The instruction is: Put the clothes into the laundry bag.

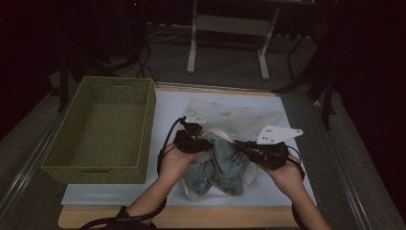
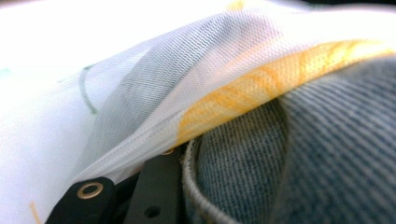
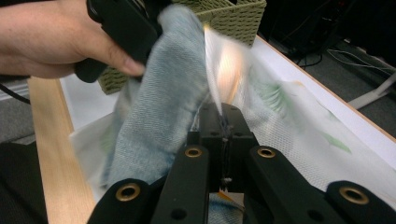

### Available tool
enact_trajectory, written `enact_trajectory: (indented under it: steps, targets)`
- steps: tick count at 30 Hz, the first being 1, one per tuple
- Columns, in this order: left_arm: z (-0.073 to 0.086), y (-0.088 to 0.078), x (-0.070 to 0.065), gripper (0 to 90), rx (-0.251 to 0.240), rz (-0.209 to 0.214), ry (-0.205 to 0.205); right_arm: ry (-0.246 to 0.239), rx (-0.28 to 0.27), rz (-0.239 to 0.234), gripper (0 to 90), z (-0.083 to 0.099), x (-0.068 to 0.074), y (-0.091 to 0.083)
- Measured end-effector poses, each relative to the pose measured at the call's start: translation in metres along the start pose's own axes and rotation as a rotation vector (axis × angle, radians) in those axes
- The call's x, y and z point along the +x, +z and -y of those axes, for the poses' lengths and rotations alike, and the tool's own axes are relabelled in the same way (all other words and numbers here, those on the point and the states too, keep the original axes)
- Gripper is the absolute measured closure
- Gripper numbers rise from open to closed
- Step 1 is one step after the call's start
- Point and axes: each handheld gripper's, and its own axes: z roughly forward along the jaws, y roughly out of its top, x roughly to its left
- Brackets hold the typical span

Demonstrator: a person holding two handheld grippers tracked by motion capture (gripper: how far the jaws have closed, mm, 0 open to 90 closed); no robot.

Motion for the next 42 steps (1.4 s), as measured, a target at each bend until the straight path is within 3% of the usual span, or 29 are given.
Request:
enact_trajectory:
  steps: [4,8,10,12,15,18,20,21,23,26,29,30,32,37,38,39,42]
  targets:
    - [0.001,-0.003,-0.001,73.9,-0.100,-0.042,0.000,0.020,-0.011,-0.004,88.9,0.001,-0.003,0.000]
    - [0.012,0.012,0.004,72.6,-0.118,-0.101,-0.004,0.029,0.016,-0.004,88.9,0.004,-0.003,0.007]
    - [0.019,0.021,0.009,71.6,-0.135,-0.095,0.011,0.030,0.034,-0.009,88.9,0.008,-0.003,0.011]
    - [0.026,0.028,0.016,71.0,-0.166,-0.047,-0.024,0.033,0.052,-0.015,88.9,0.011,-0.002,0.014]
    - [0.032,0.037,0.019,70.6,-0.191,-0.044,-0.009,0.029,0.074,-0.014,88.9,0.016,-0.003,0.017]
    - [0.038,0.051,0.020,68.9,-0.101,-0.068,0.030,0.039,0.096,-0.011,88.9,0.018,-0.006,0.019]
    - [0.041,0.058,0.016,67.6,-0.051,-0.102,0.101,0.047,0.104,-0.013,88.9,0.020,-0.009,0.019]
    - [0.042,0.059,0.015,66.3,-0.051,-0.107,0.125,0.052,0.111,-0.014,88.8,0.021,-0.010,0.020]
    - [0.040,0.058,0.015,64.9,-0.047,-0.109,0.133,0.061,0.112,-0.012,88.8,0.023,-0.012,0.020]
    - [0.036,0.054,0.016,64.1,-0.033,-0.109,0.106,0.071,0.112,-0.012,88.8,0.025,-0.014,0.020]
    - [0.034,0.049,0.014,60.5,-0.004,-0.129,0.125,0.078,0.102,-0.002,88.6,0.025,-0.017,0.019]
    - [0.034,0.047,0.011,56.2,0.004,-0.147,0.126,0.080,0.100,-0.001,88.4,0.025,-0.017,0.018]
    - [0.034,0.043,0.005,39.6,0.021,-0.228,0.134,0.085,0.096,0.009,88.3,0.025,-0.019,0.017]
    - [0.038,0.030,0.000,31.1,0.058,-0.186,0.137,0.098,0.092,0.023,88.4,0.026,-0.021,0.016]
    - [0.041,0.023,0.000,31.1,0.054,-0.156,0.120,0.098,0.092,0.027,88.4,0.026,-0.022,0.016]
    - [0.043,0.021,0.000,30.9,0.050,-0.155,0.106,0.096,0.088,0.032,88.4,0.027,-0.023,0.016]
    - [0.045,0.011,-0.004,30.4,0.069,-0.159,0.137,0.103,0.078,0.036,88.4,0.025,-0.025,0.014]
